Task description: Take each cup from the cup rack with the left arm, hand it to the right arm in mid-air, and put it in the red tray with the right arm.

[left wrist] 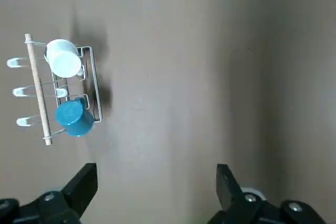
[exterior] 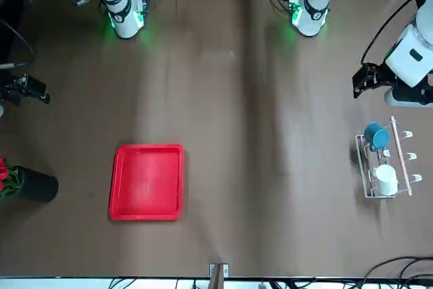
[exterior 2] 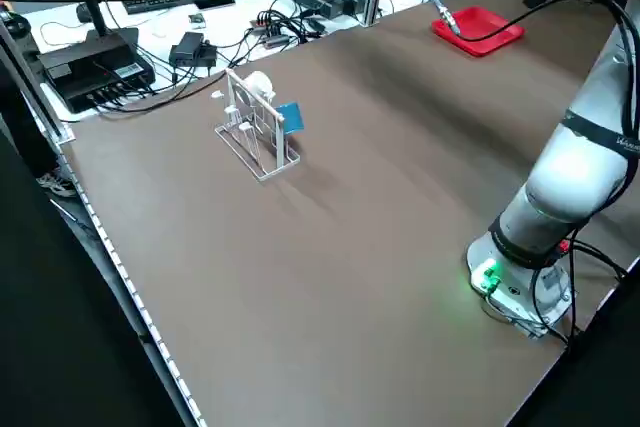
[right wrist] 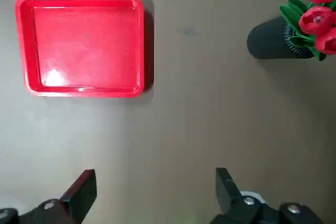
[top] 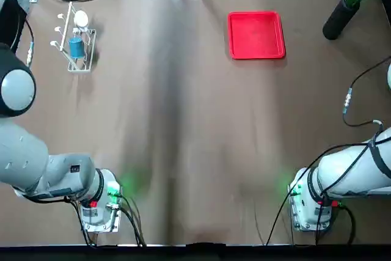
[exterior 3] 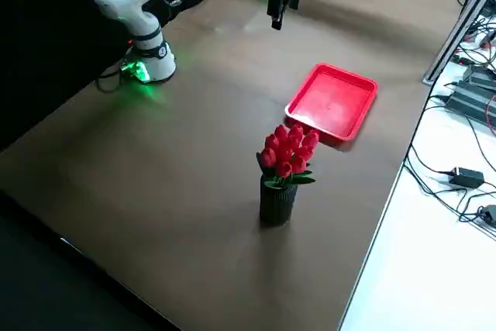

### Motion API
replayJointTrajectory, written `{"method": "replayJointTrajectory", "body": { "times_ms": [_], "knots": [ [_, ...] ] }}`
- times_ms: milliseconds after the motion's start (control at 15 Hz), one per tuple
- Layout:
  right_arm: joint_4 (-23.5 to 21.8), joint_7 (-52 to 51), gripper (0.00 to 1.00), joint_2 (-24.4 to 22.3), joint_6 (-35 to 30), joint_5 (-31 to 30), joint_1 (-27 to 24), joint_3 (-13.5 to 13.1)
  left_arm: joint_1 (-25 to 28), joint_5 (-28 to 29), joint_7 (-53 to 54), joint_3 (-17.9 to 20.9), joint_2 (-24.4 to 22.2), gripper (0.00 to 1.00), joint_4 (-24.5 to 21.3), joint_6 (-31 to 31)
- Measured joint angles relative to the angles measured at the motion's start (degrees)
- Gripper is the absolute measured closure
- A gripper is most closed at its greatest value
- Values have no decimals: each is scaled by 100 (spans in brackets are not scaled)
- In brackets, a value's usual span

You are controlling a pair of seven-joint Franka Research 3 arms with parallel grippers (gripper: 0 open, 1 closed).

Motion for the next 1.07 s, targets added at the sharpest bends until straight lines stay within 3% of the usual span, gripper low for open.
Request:
{"method": "replayJointTrajectory", "body": {
  "times_ms": [333,733,1067],
  "knots": [
    [-23,0,0,0,60,0,-6,-7,130,55,-42,38,281,0,-117,-64],
    [-38,0,0,0,92,0,-29,-44,929,69,90,55,1008,0,-127,-44],
    [-39,-6,0,0,95,0,-82,-64,880,265,107,40,1562,0,-135,-13]
  ]
}}
